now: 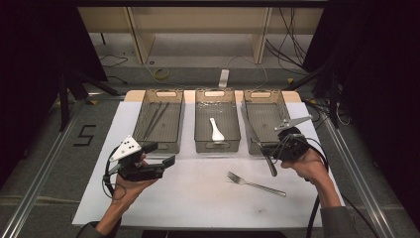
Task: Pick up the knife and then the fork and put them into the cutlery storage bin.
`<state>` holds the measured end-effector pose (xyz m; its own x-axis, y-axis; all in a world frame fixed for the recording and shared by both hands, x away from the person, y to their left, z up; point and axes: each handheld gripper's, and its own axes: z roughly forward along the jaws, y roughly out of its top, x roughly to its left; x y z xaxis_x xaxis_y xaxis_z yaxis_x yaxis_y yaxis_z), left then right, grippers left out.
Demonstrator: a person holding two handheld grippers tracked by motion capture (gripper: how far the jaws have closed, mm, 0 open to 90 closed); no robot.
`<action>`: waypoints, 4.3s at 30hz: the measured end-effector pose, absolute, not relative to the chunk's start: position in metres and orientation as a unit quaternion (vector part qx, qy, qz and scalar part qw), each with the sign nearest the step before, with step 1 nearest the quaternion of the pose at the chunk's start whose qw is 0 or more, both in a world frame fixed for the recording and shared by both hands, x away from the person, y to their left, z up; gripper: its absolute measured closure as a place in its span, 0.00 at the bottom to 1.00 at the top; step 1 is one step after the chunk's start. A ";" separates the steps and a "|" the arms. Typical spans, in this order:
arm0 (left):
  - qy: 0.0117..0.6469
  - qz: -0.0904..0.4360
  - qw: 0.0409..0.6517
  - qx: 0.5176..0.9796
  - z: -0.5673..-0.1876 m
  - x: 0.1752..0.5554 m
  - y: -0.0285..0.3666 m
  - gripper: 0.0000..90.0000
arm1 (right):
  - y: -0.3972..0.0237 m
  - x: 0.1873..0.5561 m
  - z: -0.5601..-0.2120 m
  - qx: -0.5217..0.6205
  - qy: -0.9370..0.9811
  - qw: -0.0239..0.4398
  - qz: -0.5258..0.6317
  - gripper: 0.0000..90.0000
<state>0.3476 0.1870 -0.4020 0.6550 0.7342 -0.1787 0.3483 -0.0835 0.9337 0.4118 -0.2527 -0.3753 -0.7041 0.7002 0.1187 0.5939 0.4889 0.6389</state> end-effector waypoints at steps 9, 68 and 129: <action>0.379 0.171 0.564 0.713 -0.402 0.348 0.188 0.18 | -0.253 0.440 -0.365 0.402 0.841 0.086 0.350 0.90; 0.376 0.170 0.569 0.711 -0.401 0.347 0.189 0.18 | -0.258 0.532 -0.394 0.536 0.770 0.120 0.324 0.90; 0.376 0.171 0.570 0.710 -0.401 0.346 0.189 0.18 | -0.224 0.427 -0.384 0.370 0.884 0.078 0.275 0.34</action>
